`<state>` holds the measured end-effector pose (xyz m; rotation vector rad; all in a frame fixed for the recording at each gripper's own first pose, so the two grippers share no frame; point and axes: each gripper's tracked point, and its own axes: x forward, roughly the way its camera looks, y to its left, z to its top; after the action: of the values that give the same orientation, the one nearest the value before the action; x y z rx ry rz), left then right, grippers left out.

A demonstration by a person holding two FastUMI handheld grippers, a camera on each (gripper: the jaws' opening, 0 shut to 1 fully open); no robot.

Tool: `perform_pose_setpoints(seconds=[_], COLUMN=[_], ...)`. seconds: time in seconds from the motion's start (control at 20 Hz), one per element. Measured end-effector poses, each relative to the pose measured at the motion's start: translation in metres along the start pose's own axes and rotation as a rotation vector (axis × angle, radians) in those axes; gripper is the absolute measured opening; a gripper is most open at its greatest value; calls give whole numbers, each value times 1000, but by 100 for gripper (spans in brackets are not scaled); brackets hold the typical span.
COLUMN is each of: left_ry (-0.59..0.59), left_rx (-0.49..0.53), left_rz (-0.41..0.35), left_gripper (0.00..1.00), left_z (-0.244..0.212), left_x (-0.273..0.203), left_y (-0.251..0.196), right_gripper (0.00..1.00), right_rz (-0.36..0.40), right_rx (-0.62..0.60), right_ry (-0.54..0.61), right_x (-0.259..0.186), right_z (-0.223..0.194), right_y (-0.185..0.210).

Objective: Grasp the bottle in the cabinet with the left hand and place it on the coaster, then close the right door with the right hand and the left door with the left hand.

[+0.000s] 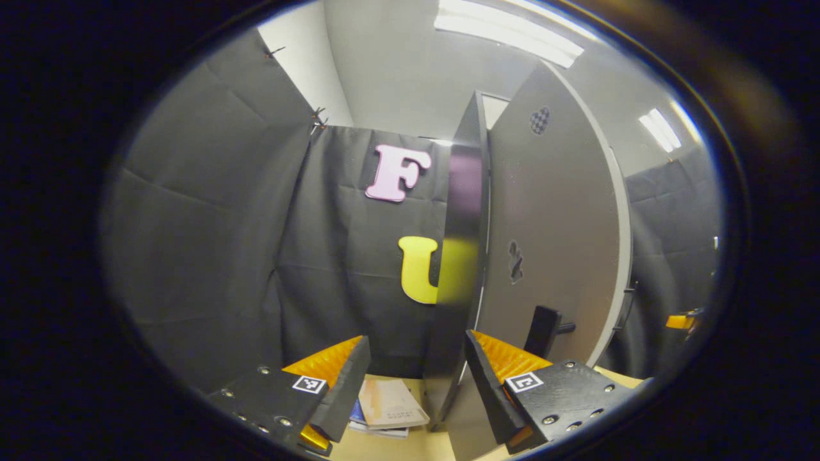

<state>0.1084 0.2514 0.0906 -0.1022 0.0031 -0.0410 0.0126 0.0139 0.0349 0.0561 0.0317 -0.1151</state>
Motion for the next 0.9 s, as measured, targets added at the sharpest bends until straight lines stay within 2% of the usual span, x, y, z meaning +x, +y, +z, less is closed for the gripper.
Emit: perform_pose_setpoints(seconds=[0.2, 0.45, 0.65, 0.8, 0.9], left_ry=[24, 49, 72, 78, 84], left_rx=[-1, 136, 77, 117, 126], left_rz=[-38, -26, -42, -49, -68], left_gripper=[86, 85, 86, 86, 86], left_z=[-6, 0, -2, 4, 3], left_x=[4, 3, 8, 7, 13], left_y=[-20, -28, -30, -34, -54], right_gripper=[96, 96, 96, 96, 96], right_rz=[-22, -22, -1, 9, 13], right_rx=[0, 15, 30, 25, 27], right_ry=[7, 29, 45, 37, 34], right_x=[0, 15, 22, 28, 33], right_z=[0, -6, -11, -9, -7], right_y=[-13, -19, -22, -28, -35])
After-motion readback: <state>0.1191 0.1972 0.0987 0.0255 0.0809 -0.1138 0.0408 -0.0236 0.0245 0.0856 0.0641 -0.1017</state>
